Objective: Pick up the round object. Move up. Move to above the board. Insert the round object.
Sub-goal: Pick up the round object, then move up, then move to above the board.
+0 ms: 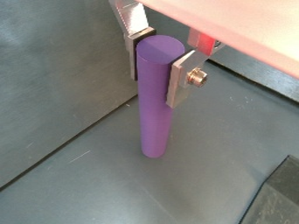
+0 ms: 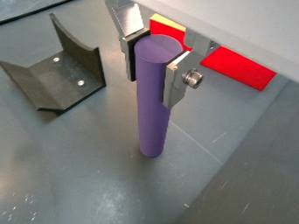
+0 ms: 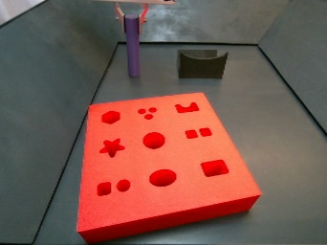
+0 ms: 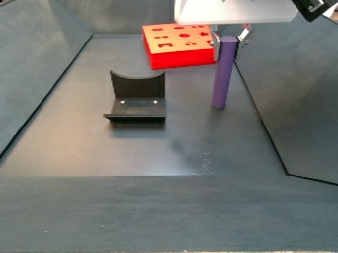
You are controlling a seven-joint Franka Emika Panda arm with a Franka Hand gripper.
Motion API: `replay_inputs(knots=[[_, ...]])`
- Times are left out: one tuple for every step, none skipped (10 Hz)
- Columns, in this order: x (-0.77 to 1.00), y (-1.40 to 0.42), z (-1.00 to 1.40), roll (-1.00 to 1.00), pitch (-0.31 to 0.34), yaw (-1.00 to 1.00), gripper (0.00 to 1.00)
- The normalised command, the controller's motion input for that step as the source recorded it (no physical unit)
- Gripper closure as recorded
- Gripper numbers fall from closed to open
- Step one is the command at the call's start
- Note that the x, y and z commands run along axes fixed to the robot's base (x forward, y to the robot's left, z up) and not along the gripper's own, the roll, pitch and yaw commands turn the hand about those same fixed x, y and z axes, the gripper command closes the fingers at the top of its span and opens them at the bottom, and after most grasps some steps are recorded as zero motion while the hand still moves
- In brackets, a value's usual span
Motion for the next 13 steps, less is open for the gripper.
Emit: replay_inputs(knots=[[0.0,0.0,0.0,0.0,0.0,0.0,1.0],[0.0,0.0,0.0,0.0,0.0,0.0,1.0],[0.0,0.0,0.0,0.0,0.0,0.0,1.0],[0.0,0.0,0.83,0.0,0.0,0.0,1.0],[0.03,0.04,0.82,0.01,0.0,-0.04,1.0],[0.02,0.04,0.72,0.02,0.024,-0.05,1.0],[0.02,0.03,0.52,0.03,0.049,-0.04,1.0],[0.02,0.03,0.35,0.04,0.066,-0.04,1.0],[0.02,0.02,0.19,0.04,0.079,-0.03,1.0],[-0.05,-0.04,1.0,0.03,0.334,-0.16,1.0],[-0.05,-0.04,1.0,0.03,0.34,-0.15,1.0],[-0.04,-0.03,1.0,0.04,0.259,-0.11,1.0],[-0.04,-0.03,1.0,0.04,0.188,-0.08,1.0]])
